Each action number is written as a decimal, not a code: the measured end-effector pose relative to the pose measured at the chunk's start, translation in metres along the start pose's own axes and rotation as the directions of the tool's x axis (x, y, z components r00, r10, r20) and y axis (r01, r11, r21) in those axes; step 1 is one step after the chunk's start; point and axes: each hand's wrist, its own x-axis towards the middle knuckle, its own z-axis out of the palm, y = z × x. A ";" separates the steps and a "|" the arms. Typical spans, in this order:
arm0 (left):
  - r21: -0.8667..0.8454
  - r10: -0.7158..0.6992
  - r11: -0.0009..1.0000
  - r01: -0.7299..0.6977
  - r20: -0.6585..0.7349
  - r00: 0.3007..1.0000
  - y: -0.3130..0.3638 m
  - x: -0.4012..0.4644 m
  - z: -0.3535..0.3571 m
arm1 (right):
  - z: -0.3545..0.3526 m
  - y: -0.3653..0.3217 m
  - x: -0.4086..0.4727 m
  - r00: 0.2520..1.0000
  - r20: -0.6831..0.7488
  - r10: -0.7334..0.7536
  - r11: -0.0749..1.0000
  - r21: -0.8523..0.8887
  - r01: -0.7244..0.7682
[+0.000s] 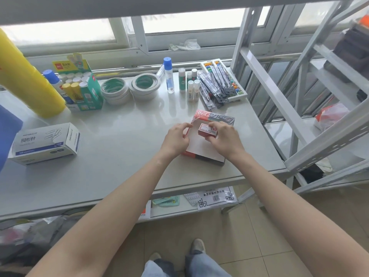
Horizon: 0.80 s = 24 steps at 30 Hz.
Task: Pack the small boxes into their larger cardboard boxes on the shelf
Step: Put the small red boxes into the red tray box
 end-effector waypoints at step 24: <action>-0.146 -0.053 0.987 0.072 0.131 0.990 -0.014 -0.032 -0.007 | 0.035 -0.017 -0.006 0.996 0.030 -0.083 0.992 -0.092 0.086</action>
